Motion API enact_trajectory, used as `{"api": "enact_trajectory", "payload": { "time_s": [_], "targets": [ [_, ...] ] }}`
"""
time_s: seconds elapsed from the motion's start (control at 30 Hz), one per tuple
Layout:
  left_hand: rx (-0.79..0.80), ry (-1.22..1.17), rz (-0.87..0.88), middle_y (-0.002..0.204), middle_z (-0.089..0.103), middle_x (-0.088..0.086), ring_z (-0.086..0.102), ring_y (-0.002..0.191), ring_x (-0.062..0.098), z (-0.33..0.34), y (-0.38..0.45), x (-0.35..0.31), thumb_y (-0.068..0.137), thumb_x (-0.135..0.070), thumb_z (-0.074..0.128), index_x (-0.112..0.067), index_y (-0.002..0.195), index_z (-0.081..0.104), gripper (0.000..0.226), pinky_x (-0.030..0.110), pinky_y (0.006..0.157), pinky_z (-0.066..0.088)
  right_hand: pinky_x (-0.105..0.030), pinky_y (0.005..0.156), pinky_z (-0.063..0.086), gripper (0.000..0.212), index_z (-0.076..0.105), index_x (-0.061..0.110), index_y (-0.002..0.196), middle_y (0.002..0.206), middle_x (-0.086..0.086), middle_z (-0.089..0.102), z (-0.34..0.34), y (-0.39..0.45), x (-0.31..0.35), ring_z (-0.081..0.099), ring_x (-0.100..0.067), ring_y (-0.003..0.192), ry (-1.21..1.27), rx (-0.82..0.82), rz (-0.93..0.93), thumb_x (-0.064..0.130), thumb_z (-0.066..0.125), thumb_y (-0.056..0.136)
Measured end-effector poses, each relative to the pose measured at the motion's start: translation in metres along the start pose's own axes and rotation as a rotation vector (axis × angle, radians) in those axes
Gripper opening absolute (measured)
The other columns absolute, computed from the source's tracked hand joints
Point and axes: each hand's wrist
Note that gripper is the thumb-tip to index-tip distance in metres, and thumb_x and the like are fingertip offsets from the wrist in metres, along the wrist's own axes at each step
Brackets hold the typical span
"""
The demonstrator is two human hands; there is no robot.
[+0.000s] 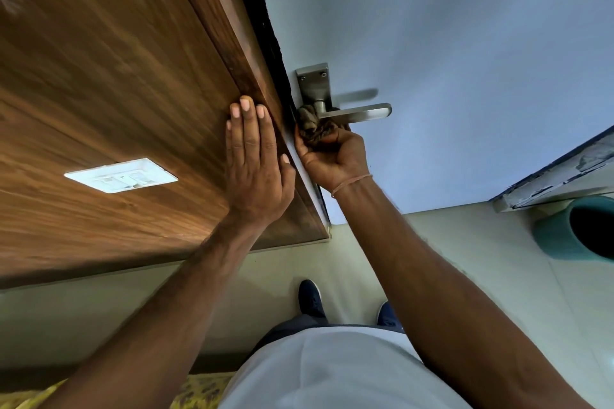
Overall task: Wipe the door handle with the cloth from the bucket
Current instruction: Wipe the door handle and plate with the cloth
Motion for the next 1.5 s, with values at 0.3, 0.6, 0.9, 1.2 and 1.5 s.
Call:
{"api": "enact_trajectory", "payload": {
  "time_s": [0.3, 0.6, 0.9, 1.2, 1.5],
  "targets": [
    [-0.002, -0.006, -0.019, 0.171, 0.019, 0.032, 0.019, 0.16, 0.049, 0.001, 0.001, -0.005, 0.098, -0.016, 0.061, 0.008, 0.165, 0.014, 0.086, 0.057, 0.134, 0.019, -0.055, 0.109, 0.049, 0.03, 0.059, 0.005, 0.086, 0.106, -0.016, 0.065, -0.019, -0.009, 0.028, 0.061, -0.04, 0.12, -0.175, 0.046, -0.078, -0.01, 0.034, 0.081],
    [-0.008, 0.004, -0.019, 0.169, 0.023, 0.035, 0.021, 0.16, 0.051, 0.002, 0.002, -0.006, 0.097, -0.016, 0.063, 0.009, 0.164, 0.013, 0.087, 0.057, 0.134, 0.018, -0.043, 0.101, 0.051, 0.026, 0.058, 0.011, 0.075, 0.097, -0.008, 0.062, -0.027, -0.009, 0.042, 0.062, -0.03, 0.097, -0.198, 0.108, -0.109, -0.012, 0.045, 0.074],
    [-0.018, 0.011, -0.047, 0.168, 0.024, 0.038, 0.02, 0.159, 0.051, 0.004, 0.002, -0.011, 0.098, -0.019, 0.06, 0.011, 0.163, 0.015, 0.084, 0.057, 0.134, 0.018, -0.046, 0.085, 0.054, 0.026, 0.059, 0.007, 0.077, 0.101, -0.013, 0.061, -0.025, -0.022, 0.082, 0.06, -0.034, 0.093, -0.244, -0.005, -0.184, -0.015, 0.045, 0.071],
    [-0.022, -0.021, -0.097, 0.168, 0.021, 0.04, 0.019, 0.159, 0.055, 0.008, 0.003, -0.019, 0.1, -0.019, 0.057, 0.014, 0.162, 0.016, 0.081, 0.06, 0.134, 0.017, -0.032, 0.07, 0.051, 0.031, 0.075, 0.015, 0.097, 0.085, -0.005, 0.077, 0.003, -0.04, 0.115, 0.064, -0.024, 0.072, -1.694, -0.268, -0.916, 0.0, 0.061, 0.074],
    [-0.055, -0.022, -0.07, 0.17, 0.019, 0.034, 0.02, 0.161, 0.05, 0.008, 0.002, -0.014, 0.097, -0.019, 0.06, 0.009, 0.164, 0.013, 0.086, 0.058, 0.133, 0.02, -0.038, 0.071, 0.043, 0.033, 0.057, 0.011, 0.117, 0.1, -0.012, 0.069, 0.065, -0.043, 0.078, 0.064, -0.04, 0.091, -2.751, -0.111, -0.935, 0.018, 0.062, 0.085]
  ]
}}
Point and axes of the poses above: each hand's wrist, its own y-axis towards the middle knuckle, its own z-axis out of the palm, x = y × z
